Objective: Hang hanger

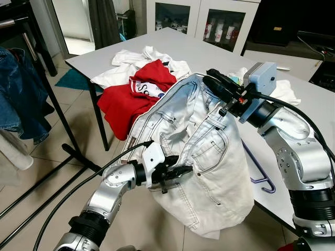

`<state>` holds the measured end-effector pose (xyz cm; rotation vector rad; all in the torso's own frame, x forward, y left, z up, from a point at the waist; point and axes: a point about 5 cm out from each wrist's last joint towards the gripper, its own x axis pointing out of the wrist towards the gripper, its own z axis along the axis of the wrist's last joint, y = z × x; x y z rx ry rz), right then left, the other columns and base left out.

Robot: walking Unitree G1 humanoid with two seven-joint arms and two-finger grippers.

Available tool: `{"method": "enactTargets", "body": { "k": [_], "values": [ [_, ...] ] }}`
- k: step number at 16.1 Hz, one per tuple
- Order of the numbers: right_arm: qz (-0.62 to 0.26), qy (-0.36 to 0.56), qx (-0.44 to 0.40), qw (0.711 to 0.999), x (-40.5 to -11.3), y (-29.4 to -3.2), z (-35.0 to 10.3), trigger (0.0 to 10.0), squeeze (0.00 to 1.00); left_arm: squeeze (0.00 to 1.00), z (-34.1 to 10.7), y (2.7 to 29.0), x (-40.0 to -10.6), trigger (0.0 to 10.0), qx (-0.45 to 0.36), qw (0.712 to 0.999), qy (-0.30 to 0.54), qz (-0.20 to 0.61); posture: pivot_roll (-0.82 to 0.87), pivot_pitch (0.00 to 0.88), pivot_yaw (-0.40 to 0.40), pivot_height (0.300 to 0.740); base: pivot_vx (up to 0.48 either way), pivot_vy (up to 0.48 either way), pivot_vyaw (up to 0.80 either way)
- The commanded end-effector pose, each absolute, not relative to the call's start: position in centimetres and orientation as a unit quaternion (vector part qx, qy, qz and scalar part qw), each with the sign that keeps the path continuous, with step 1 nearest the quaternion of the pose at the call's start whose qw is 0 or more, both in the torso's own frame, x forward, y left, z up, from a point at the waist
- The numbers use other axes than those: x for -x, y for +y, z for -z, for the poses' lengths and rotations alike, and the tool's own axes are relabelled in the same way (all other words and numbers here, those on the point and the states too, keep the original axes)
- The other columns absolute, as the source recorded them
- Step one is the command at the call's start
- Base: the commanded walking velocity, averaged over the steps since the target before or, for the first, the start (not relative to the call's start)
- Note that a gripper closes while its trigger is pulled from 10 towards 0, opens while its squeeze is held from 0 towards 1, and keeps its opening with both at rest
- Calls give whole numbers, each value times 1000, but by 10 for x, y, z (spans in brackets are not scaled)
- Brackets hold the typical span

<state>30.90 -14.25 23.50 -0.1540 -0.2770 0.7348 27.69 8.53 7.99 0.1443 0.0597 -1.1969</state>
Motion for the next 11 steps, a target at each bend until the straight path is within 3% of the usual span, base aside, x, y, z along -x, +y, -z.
{"method": "enactTargets", "body": {
  "k": [1, 2, 3, 4, 11],
  "values": [
    [-343, -146, 75, 925, -310, -147, -239, 10000, 0, 0, -81, 87, -287, 235, -89, 844, 31, 527, -14, 0, -30, 740, 0, 0, 0],
    [-343, -146, 74, 925, -310, -147, -239, 10000, 0, 0, -80, 88, -291, 3843, -95, 853, 38, 511, -14, 0, -30, 740, 0, 0, 0],
    [-343, -147, 75, 925, -310, -147, -239, 10000, 0, 0, -80, 90, -295, 6627, -88, 859, 43, 503, -14, 0, -30, 740, 0, 0, 0],
    [-343, -146, 75, 925, -310, -147, -238, 10000, 0, 0, -85, 91, -291, 0, -61, 851, 26, 521, -12, 0, -29, 740, 0, 0, 0],
    [-344, -144, 74, 925, -310, -147, -236, 10000, 0, 0, -85, 89, -285, 0, -53, 840, 19, 540, -14, 0, -23, 740, 0, 0, 0]
  ]
}}
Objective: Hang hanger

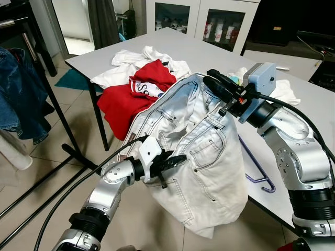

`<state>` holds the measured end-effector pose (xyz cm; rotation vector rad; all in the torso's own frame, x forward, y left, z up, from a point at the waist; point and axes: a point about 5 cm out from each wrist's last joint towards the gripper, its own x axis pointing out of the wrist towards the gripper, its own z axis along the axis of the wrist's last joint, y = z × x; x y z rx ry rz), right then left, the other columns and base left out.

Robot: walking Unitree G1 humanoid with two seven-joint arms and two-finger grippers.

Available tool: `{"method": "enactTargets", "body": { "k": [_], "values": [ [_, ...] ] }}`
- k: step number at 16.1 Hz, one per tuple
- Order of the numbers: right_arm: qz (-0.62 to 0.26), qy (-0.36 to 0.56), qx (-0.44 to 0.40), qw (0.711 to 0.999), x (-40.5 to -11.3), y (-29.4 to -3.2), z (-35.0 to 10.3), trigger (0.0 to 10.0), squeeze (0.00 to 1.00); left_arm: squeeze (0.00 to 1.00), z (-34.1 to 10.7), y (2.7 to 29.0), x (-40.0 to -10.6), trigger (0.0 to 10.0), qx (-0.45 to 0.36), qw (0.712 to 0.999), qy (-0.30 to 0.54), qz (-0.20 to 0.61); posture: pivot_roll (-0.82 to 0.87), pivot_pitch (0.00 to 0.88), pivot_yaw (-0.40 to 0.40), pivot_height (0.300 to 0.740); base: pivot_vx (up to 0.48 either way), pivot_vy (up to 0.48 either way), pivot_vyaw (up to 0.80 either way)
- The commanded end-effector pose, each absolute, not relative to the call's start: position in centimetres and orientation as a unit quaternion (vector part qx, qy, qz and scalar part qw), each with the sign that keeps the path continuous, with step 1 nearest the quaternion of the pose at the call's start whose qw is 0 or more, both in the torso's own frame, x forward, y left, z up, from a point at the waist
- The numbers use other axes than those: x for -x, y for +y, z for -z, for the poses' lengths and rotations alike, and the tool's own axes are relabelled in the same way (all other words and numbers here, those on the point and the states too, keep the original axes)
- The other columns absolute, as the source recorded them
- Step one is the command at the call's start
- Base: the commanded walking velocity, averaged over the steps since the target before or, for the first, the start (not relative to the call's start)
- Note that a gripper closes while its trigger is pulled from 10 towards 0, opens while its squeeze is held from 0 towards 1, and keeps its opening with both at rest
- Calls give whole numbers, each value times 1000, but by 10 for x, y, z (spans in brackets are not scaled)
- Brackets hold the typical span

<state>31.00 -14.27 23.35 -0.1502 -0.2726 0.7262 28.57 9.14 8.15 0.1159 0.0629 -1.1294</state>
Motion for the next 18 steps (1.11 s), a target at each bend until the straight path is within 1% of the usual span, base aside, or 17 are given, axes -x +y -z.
{"method": "enactTargets", "body": {
  "k": [1, 3, 6, 7, 8, 9, 10, 11, 12, 17, 18],
  "values": [
    [-343, -143, 75, 925, -309, -147, -236, 10000, 0, 0, -86, 89, -285, 0, -51, 838, 18, 543, -14, 0, -23, 740, 0, 0, 0],
    [-343, -143, 76, 925, -309, -148, -236, 10000, 0, 0, -86, 88, -285, 0, -51, 837, 17, 545, -18, 0, -23, 740, 0, 0, 0],
    [-343, -142, 78, 925, -310, -148, -236, 10000, 0, 0, -87, 89, -287, 0, -55, 844, 14, 533, -17, 0, -24, 740, 0, 0, 0],
    [-344, -142, 78, 925, -310, -148, -236, 10000, 0, 0, -86, 90, -291, 0, -69, 854, 18, 516, -15, 0, -26, 740, 0, 0, 0],
    [-344, -141, 79, 925, -310, -148, -236, 10000, 0, 0, -83, 94, -300, 4118, -84, 875, 30, 476, -13, 0, -26, 740, 0, 0, 0],
    [-345, -141, 79, 925, -310, -148, -236, 10000, 0, 0, -83, 95, -301, 6824, -81, 879, 31, 469, -12, 0, -28, 740, 0, 0, 0],
    [-345, -141, 79, 925, -310, -148, -236, 10000, 0, 0, -88, 97, -299, 0, -50, 874, 18, 484, -12, 0, -28, 740, 0, 0, 0],
    [-346, -141, 79, 924, -310, -148, -236, 10000, 0, 0, -91, 97, -297, 0, -36, 868, 9, 495, -12, 0, -28, 740, 0, 0, 0],
    [-346, -140, 80, 924, -310, -148, -236, 10000, 0, 0, -90, 96, -295, 0, -39, 865, 9, 501, -10, 0, -30, 740, 0, 0, 0],
    [-345, -127, 83, 926, -310, -148, -231, 10000, 0, 0, -88, 92, -294, 0, -40, 863, 8, 503, -15, 0, -29, 740, 0, 0, 0],
    [-348, -114, 85, 927, -310, -149, -227, 10000, 1000, 0, -88, 92, -294, 0, -39, 862, 8, 505, -16, 0, -28, 740, 0, 0, 0]
  ]
}}
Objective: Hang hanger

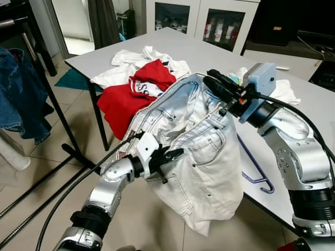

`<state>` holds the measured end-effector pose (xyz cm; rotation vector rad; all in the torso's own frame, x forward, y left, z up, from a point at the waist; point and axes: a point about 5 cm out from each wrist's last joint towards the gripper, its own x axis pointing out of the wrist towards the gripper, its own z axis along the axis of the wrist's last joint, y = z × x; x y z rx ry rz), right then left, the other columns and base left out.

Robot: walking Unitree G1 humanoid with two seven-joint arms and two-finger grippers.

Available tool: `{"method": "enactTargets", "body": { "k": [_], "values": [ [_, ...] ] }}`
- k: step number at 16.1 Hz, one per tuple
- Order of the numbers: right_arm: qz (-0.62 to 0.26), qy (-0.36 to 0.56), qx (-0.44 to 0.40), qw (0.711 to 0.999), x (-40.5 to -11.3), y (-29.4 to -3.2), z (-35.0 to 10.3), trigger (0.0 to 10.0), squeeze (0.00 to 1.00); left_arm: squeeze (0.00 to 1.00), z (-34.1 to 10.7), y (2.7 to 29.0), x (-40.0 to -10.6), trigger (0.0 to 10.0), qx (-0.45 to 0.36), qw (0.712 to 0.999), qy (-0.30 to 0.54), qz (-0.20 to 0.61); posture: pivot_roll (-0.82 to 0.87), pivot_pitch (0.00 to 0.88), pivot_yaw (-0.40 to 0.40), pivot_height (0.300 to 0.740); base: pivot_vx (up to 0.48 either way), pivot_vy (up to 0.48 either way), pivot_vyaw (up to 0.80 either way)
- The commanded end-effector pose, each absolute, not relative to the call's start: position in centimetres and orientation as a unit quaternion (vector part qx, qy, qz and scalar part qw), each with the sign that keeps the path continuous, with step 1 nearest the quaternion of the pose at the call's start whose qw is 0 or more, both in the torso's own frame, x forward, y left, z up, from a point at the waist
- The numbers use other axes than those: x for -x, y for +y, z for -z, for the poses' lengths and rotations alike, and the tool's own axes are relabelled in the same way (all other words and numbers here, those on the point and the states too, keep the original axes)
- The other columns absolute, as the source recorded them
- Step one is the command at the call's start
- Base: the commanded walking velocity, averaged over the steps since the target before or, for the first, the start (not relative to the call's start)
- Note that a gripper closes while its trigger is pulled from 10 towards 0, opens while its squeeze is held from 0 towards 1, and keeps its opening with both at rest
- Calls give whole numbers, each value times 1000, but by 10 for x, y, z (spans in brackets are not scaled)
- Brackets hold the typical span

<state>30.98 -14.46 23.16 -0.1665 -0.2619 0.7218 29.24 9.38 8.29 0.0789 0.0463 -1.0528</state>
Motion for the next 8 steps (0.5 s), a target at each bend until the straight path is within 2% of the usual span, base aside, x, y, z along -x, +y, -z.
{"method": "enactTargets", "body": {
  "k": [1, 5, 6, 7, 8],
  "values": [
    [-354, -108, 87, 925, -309, -148, -225, 10000, 1000, 0, -89, 92, -294, 0, -39, 862, 8, 505, -16, 0, -28, 740, 0, 0, 0],
    [-372, -74, 110, 919, -306, -145, -213, 10000, 1000, 0, -88, 92, -294, 0, -40, 862, 8, 506, -18, 0, -24, 740, 0, 0, 0],
    [-372, -69, 114, 919, -306, -145, -212, 10000, 776, 0, -88, 92, -294, 0, -39, 862, 9, 506, -18, 0, -24, 740, 0, 0, 0],
    [-373, -63, 118, 918, -306, -146, -210, 10000, 0, 0, -88, 92, -293, 0, -39, 861, 9, 506, -19, 0, -24, 740, 0, 0, 0],
    [-373, -54, 118, 919, -306, -147, -208, 10000, 0, 0, -87, 92, -293, 0, -39, 861, 10, 506, -19, 0, -25, 740, 0, 0, 0]
  ]
}}
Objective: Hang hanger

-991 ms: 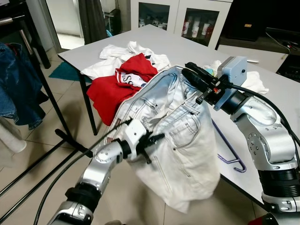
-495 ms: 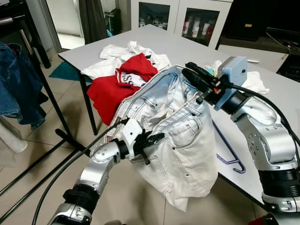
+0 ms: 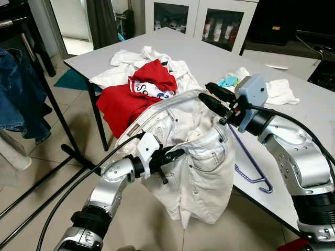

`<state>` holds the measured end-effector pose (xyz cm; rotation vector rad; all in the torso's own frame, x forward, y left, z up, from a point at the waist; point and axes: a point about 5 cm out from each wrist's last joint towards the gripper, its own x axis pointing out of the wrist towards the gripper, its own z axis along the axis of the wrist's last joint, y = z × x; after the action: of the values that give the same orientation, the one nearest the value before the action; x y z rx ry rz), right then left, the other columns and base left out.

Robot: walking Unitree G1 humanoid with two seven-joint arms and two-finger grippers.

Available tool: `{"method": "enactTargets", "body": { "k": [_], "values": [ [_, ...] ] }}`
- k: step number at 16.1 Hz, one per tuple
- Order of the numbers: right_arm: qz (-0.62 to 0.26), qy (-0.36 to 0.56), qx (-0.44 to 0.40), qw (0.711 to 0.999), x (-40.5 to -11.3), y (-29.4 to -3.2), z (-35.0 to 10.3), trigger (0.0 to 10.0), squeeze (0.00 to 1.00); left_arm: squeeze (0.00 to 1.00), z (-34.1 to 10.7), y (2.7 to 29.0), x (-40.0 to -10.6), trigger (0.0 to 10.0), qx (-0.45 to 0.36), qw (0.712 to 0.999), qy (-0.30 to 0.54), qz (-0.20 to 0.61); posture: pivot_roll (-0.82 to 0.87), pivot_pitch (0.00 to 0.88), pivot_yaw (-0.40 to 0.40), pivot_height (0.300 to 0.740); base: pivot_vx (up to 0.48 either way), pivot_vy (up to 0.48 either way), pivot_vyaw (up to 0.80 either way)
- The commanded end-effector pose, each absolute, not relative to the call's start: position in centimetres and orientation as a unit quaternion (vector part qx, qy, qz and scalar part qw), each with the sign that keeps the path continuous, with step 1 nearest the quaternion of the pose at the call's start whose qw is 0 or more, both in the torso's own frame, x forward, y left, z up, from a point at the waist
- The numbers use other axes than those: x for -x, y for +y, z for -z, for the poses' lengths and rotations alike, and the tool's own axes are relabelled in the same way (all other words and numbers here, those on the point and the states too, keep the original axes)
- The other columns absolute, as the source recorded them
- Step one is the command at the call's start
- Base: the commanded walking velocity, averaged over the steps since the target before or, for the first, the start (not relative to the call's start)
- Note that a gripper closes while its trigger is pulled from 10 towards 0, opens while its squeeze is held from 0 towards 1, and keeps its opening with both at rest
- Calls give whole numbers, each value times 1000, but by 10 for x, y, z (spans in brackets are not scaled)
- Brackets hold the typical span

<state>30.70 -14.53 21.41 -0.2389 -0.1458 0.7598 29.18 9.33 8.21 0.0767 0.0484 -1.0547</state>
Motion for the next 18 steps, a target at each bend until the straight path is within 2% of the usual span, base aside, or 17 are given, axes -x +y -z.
{"method": "enactTargets", "body": {
  "k": [1, 5, 6, 7, 9, 14, 16, 18],
  "values": [
    [-368, -52, 94, 923, -307, -151, -210, 10000, 0, 0, -86, 91, -292, 0, -37, 862, 10, 506, -18, 0, -25, 740, 0, 0, 0],
    [-310, -67, -3, 948, -315, -177, -223, 10000, 0, 0, -84, 91, -286, 0, -28, 866, 9, 499, -15, 0, -31, 740, 0, 0, 0],
    [-266, -41, 3, 963, -321, -190, -217, 10000, 0, 0, -84, 92, -285, 0, -36, 868, 6, 495, -12, 0, -33, 740, 0, 0, 0],
    [-236, -3, 45, 971, -324, -204, -205, 10000, 0, 0, -85, 95, -285, 0, -38, 871, 3, 490, -4, 0, -37, 740, 0, 0, 0],
    [-241, 68, 124, 960, -316, -220, -184, 10000, 0, 0, -86, 98, -285, 0, -37, 873, 2, 486, 2, 0, -42, 740, 0, 0, 0],
    [-278, 105, 157, 942, -305, -230, -187, 10000, 0, 0, -86, 96, -284, 0, -49, 868, 3, 494, -3, 0, -43, 740, 0, 0, 0],
    [-315, 173, 191, 913, -286, -235, -167, 10000, 0, 0, -88, 95, -284, 0, -54, 867, -1, 496, 2, 0, -53, 740, 0, 0, 0],
    [-316, 188, 197, 909, -277, -238, -161, 10000, 0, 0, -87, 97, -284, 0, -56, 868, -1, 493, 5, 0, -56, 740, 0, 0, 0]
  ]
}}
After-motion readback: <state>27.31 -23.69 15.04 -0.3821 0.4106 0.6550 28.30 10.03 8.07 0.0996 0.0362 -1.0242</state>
